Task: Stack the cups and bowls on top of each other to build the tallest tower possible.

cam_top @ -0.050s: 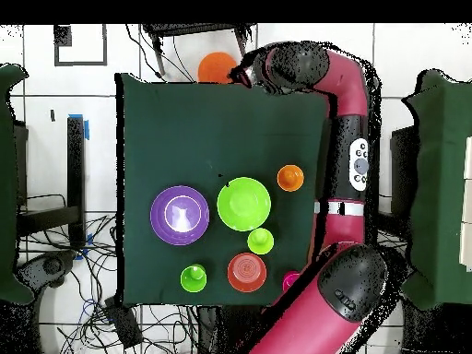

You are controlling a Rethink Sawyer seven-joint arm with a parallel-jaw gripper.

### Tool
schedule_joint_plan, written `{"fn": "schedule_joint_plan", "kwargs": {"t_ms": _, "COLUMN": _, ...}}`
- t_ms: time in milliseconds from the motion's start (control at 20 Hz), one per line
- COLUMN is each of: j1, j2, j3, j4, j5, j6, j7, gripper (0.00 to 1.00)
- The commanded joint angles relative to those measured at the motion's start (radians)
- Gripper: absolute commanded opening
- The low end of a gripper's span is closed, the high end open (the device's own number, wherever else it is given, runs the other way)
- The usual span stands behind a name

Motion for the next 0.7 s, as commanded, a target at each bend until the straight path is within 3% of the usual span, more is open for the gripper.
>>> {"fn": "schedule_joint_plan", "kwargs": {"t_ms": 50, "j1": 0.042, "j2": -0.053, "j3": -0.186, "j4": 0.039, "j5": 0.023, "j6": -0.043, "j7": 0.157, "gripper": 1.0}}
{"fn": "schedule_joint_plan", "kwargs": {"t_ms": 700, "j1": 0.07, "j2": -0.086, "j3": -0.284, "j4": 0.051, "j5": 0.093, "j6": -0.059, "j7": 0.164, "gripper": 1.0}}
